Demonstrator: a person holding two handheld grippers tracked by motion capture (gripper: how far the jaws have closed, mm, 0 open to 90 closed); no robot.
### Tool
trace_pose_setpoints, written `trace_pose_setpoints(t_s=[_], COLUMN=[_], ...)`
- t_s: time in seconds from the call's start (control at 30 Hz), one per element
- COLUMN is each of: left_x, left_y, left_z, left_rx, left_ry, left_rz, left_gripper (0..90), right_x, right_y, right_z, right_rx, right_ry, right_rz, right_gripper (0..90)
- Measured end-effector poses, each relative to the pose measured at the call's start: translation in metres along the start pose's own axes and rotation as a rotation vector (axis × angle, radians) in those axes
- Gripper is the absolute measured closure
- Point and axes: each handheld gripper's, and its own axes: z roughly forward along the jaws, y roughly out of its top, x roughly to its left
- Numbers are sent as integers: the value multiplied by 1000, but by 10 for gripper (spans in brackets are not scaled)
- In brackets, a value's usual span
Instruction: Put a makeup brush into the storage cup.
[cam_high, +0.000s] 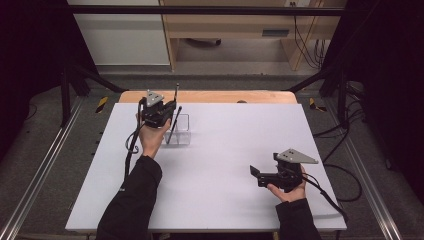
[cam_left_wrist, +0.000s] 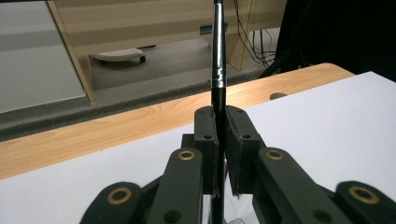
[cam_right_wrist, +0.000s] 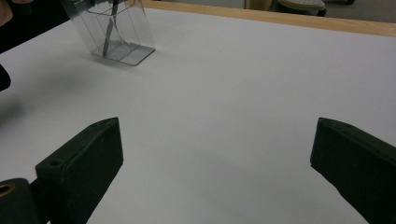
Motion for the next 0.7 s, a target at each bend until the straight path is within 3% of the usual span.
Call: trace_pose_setpoints(t_s=[0.7], left_x=[3], left_y=[-23], left_z=[1], left_rx=[22], left_ry=[2], left_rz=[-8], left_gripper=[830], right_x=[0], right_y=[-1], right_z=[1], right_rx=[6], right_ry=[-1], right_rz=[-4], right_gripper=[29])
